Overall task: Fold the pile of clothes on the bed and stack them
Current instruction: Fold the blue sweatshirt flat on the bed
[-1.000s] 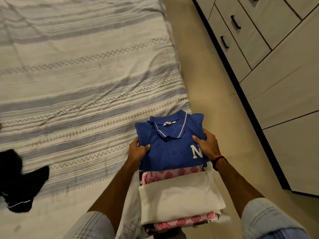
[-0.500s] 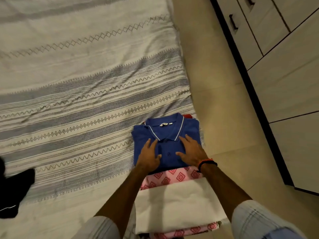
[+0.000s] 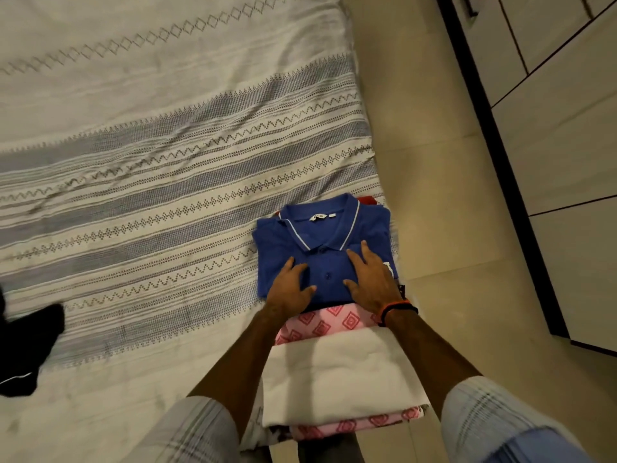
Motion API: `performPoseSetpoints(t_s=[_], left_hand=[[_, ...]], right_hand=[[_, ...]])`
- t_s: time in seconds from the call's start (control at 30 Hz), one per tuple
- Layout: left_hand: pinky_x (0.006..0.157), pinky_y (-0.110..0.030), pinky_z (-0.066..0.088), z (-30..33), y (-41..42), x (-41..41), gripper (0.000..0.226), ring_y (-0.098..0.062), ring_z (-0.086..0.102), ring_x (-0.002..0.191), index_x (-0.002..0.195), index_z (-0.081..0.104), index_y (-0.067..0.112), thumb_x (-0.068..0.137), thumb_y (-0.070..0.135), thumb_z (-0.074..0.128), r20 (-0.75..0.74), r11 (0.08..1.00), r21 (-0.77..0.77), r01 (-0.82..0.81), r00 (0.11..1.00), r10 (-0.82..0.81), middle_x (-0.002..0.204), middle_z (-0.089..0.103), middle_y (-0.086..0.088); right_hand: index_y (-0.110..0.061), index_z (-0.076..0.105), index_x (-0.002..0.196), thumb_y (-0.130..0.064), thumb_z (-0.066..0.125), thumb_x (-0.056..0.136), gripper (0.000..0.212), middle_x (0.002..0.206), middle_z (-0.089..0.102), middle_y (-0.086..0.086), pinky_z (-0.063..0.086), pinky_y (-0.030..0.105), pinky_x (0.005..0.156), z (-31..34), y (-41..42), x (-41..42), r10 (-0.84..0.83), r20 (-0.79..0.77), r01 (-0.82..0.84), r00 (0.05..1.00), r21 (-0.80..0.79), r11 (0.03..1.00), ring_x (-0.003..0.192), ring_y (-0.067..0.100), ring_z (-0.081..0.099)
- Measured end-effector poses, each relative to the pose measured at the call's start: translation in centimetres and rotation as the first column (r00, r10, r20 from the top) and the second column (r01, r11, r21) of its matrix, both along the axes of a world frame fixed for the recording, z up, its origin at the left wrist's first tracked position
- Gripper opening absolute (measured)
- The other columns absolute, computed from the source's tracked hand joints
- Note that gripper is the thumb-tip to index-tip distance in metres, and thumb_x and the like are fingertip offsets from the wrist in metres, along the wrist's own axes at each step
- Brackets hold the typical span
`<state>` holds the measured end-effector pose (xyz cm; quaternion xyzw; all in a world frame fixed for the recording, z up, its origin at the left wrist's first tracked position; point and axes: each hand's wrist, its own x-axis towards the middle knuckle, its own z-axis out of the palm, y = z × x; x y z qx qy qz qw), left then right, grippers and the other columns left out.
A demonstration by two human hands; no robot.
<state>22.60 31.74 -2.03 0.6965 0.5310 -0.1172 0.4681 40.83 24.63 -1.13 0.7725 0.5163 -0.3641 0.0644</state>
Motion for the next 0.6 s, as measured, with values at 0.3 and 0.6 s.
performPoseSetpoints(t_s=[0.3,0.6], left_hand=[[0.092,-0.030,0.049,2.7,-5.9,-4.1,0.034,-0.021,0.063,0.107,0.115,0.066,0.015,0.082,0.019,0.072,-0.005,0.998,0.037,-0.057,0.998,0.057,0.116,0.068,-0.003],[0.104,-0.039,0.040,1.9,-10.6,-7.1,0.059,-0.023,0.045,0.127,0.133,0.051,0.023,0.079,0.028,0.075,-0.218,0.949,0.080,0.306,0.934,-0.283,0.136,0.051,-0.002]], right_hand=[[-0.014,0.060,0.122,-0.027,0.064,0.091,0.034,0.124,0.059,0.006,0.043,0.035,0.101,3.3,-5.8,-1.7,0.029,-0.082,-0.020,0.996,0.104,0.994,0.116,0.026,0.054],[-0.018,0.047,0.136,-0.039,0.063,0.089,0.054,0.138,0.048,0.007,0.034,0.041,0.108,3.2,-11.4,-1.6,0.261,0.141,-0.247,0.955,-0.108,0.963,0.127,0.027,0.045]])
